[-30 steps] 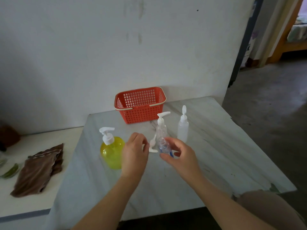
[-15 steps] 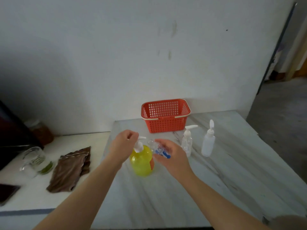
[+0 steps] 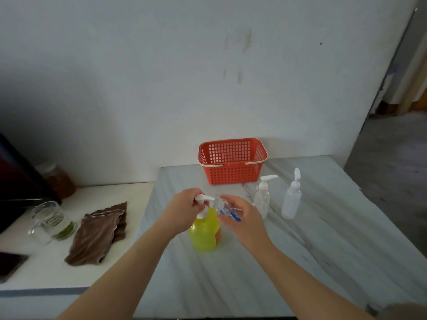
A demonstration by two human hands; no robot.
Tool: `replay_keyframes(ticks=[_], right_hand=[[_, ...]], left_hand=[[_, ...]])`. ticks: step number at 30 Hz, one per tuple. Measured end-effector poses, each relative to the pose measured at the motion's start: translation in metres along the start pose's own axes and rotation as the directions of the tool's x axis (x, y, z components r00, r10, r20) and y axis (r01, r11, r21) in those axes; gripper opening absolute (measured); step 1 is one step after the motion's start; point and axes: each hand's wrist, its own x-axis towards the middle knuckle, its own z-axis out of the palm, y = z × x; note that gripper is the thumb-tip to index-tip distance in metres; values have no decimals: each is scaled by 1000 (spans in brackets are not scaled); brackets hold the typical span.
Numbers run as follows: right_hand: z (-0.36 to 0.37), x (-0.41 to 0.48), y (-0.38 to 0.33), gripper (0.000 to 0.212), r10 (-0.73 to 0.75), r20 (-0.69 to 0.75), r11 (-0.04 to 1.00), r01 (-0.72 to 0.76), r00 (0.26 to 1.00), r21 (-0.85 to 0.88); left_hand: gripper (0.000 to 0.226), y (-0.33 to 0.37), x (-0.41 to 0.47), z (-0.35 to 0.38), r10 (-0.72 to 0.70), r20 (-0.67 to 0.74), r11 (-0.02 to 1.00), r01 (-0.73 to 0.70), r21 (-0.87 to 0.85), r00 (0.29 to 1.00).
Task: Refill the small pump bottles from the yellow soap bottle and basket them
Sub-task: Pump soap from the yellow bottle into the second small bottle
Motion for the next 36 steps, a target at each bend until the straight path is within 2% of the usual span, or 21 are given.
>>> replay_keyframes(ticks=[7, 12, 18, 20, 22, 25, 27, 29, 33, 36], right_hand=[[-24, -25, -1, 45, 1, -4, 1000, -1, 1000, 30], [-29, -34, -3, 49, -25, 0, 999, 25, 1000, -21], [-29, -31, -11, 50, -47, 7, 997, 48, 999, -57], [-29, -30, -13, 50, -60, 16, 996, 61, 998, -64], [-29, -29, -14, 50, -64, 20, 996, 65, 998, -58], [-27, -28, -13, 48, -64, 10, 996, 64, 998, -55], [-26, -27, -13, 48, -58, 7, 997, 58, 998, -47], [-27, -27, -12, 49, -54, 13, 998, 55, 998, -42], [-30, -26, -9, 51, -52, 25, 998, 53, 998, -29], [-32, -24, -8, 49, -49, 38, 999, 50, 998, -10]], left_hand=[[12, 11, -14, 18, 48, -18, 998, -48, 31, 999], [13, 15, -18, 17, 49, -15, 998, -48, 32, 999], [16, 19, -18, 10, 43, 95, 998, -46, 32, 995], [31, 22, -17, 3, -1, 158, 998, 11, -63, 987], [42, 28, -14, -6, -97, 161, 956, 137, -259, 982], [30, 39, -3, -12, -257, 49, 829, 246, -502, 965], [24, 45, 7, -6, -321, -24, 831, 269, -488, 947], [27, 48, 14, 6, -366, -34, 845, 317, -432, 930], [26, 49, 22, 24, -463, 108, 786, 464, -409, 880], [24, 52, 25, 23, -487, 162, 765, 509, -394, 858]])
